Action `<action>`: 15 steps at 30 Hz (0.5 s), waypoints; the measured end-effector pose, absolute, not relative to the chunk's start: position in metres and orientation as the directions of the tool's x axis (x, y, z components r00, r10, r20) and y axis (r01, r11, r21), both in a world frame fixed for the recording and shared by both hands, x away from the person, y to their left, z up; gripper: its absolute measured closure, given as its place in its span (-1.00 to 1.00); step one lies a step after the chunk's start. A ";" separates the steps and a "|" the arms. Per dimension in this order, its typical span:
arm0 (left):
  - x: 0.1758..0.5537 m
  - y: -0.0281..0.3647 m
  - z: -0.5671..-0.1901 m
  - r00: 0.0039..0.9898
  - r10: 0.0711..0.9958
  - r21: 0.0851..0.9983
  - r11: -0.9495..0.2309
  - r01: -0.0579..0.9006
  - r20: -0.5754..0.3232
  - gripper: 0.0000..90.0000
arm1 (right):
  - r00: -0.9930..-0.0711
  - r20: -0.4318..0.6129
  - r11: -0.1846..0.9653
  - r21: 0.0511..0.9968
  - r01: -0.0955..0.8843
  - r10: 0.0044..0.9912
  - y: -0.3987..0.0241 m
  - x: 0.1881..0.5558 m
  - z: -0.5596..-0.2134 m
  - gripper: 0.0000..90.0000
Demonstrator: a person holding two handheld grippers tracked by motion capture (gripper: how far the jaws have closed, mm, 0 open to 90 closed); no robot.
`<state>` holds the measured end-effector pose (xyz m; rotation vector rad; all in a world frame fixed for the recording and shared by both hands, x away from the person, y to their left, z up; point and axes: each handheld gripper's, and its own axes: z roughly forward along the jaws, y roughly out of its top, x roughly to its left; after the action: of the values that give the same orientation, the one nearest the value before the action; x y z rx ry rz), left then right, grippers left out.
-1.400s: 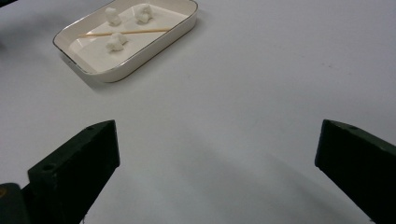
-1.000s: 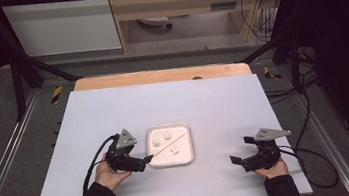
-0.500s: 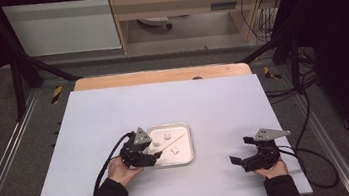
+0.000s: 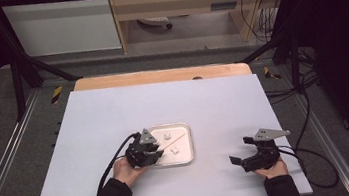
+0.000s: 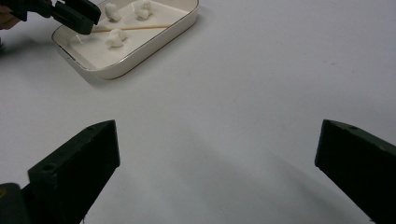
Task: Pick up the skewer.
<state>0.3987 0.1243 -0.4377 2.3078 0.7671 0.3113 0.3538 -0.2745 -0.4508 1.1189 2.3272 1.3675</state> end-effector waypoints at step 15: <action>0.396 0.120 -0.442 0.787 0.615 0.665 -0.606 0.437 0.043 0.90 | -0.686 0.182 0.276 0.820 0.502 0.705 -0.275 0.354 -0.451 -0.99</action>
<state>0.3962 0.1203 -0.4416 2.3166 0.7769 0.3535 0.3537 -0.2746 -0.4505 1.1207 2.3266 1.3684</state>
